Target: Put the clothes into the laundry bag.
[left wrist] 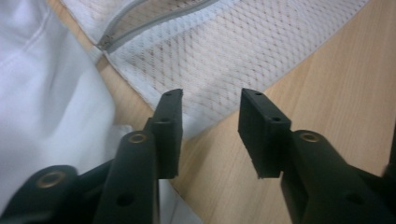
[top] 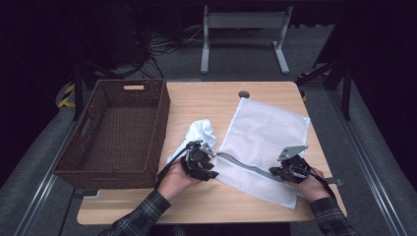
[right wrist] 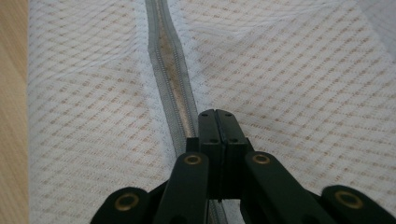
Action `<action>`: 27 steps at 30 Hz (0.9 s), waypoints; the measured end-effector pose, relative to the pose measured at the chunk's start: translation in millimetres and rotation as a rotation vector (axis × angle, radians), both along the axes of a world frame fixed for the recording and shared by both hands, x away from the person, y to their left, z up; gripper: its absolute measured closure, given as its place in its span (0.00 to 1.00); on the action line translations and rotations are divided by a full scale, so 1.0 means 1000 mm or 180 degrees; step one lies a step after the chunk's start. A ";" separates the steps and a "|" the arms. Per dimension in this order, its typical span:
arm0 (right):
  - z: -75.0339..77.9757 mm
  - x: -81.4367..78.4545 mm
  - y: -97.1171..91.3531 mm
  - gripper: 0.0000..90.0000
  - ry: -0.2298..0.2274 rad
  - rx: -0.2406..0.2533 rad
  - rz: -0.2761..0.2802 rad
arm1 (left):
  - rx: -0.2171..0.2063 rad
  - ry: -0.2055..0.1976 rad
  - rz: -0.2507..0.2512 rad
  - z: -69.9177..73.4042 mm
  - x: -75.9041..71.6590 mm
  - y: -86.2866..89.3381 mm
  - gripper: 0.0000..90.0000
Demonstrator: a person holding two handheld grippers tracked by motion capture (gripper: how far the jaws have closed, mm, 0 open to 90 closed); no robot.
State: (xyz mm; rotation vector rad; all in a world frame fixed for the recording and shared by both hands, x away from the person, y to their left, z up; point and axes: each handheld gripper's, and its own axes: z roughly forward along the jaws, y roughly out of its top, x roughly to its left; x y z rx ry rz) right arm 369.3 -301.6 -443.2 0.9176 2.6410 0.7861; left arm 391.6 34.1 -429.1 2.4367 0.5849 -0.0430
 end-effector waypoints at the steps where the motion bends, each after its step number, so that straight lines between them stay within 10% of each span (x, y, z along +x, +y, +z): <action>1: 0.000 0.000 0.002 1.00 0.0005 -0.0003 0.0023 | 0.0023 -0.0025 -0.0004 0.000 -0.001 0.001 0.59; 11: 0.000 -0.005 0.019 1.00 0.0039 -0.0041 0.0225 | -0.0026 -0.0184 0.0045 -0.002 -0.013 0.014 0.29; 27: 0.003 -0.016 0.040 0.99 0.0106 -0.0102 0.0577 | -0.0013 -0.0170 -0.0002 -0.006 -0.013 0.011 0.28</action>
